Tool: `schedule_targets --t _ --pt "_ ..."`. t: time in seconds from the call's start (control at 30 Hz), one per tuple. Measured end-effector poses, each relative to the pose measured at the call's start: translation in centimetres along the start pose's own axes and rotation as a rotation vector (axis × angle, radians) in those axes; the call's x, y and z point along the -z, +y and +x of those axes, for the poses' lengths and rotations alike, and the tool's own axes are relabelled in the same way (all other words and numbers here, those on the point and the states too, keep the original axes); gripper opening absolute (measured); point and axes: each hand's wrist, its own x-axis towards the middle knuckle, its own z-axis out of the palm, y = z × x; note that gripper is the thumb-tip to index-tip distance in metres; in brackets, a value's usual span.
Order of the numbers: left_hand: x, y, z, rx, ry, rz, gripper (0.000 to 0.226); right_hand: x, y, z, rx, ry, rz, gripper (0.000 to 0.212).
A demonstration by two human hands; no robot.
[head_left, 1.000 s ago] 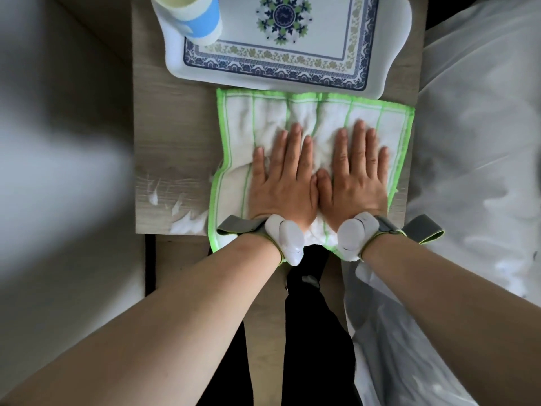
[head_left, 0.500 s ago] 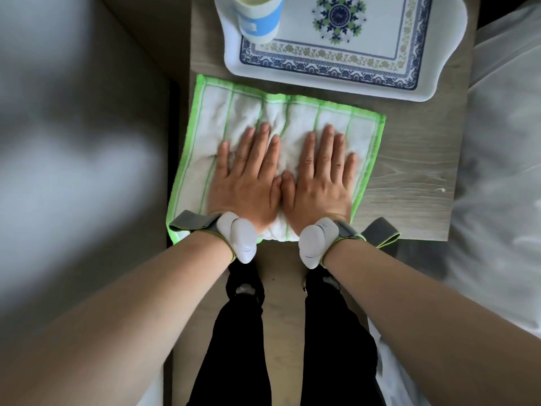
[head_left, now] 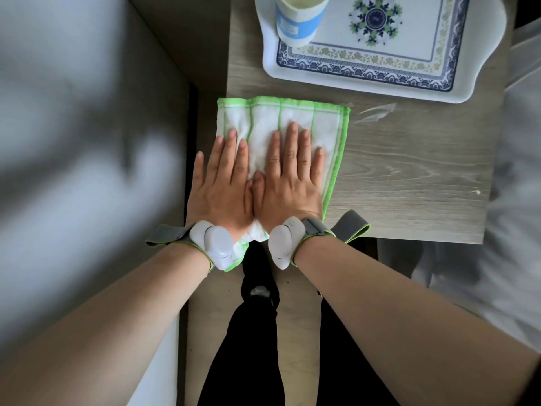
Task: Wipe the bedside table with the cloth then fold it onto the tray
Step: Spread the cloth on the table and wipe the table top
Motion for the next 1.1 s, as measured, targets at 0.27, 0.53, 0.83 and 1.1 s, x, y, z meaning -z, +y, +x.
schedule_targets --t 0.27,0.53,0.83,1.1 --pt "-0.1 3.1 -0.5 0.049 -0.030 0.028 0.059 0.6 3.3 -0.2 0.131 0.000 0.008 0.066" --pt "-0.8 9.8 -0.4 0.009 -0.084 0.023 0.061 1.8 10.0 -1.6 0.093 0.028 0.010 0.065" --pt "-2.3 20.4 0.4 -0.063 -0.073 -0.003 0.060 4.2 20.8 -2.9 0.051 0.011 -0.023 0.067" --pt "-3.3 26.2 1.7 -0.101 -0.104 0.031 0.061 5.4 26.7 -3.2 0.050 0.073 -0.015 0.062"
